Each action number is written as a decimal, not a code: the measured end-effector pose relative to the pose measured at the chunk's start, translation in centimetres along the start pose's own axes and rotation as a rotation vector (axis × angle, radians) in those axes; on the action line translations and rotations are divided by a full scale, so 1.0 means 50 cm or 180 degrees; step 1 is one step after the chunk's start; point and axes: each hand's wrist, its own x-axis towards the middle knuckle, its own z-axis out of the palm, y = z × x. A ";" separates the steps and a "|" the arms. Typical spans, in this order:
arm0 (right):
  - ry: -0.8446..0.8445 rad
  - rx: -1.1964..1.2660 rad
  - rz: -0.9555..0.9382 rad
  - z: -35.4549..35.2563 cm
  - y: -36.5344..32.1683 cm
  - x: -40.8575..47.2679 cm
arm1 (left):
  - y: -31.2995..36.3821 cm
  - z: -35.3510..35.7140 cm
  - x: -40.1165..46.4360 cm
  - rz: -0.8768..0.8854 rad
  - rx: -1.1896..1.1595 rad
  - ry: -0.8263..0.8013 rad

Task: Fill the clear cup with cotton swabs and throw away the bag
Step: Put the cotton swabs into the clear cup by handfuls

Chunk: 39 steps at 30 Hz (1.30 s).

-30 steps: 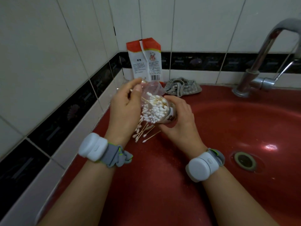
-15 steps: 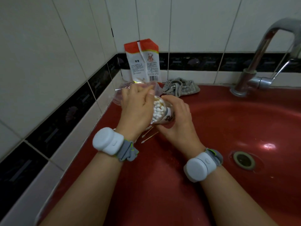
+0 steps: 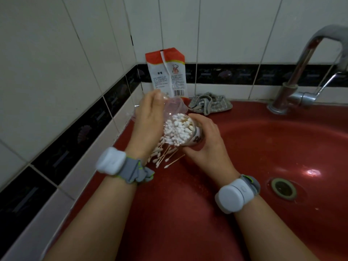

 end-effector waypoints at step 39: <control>-0.0074 -0.0099 -0.0169 0.011 0.006 -0.002 | 0.015 0.005 -0.026 0.0207 0.1046 -0.0268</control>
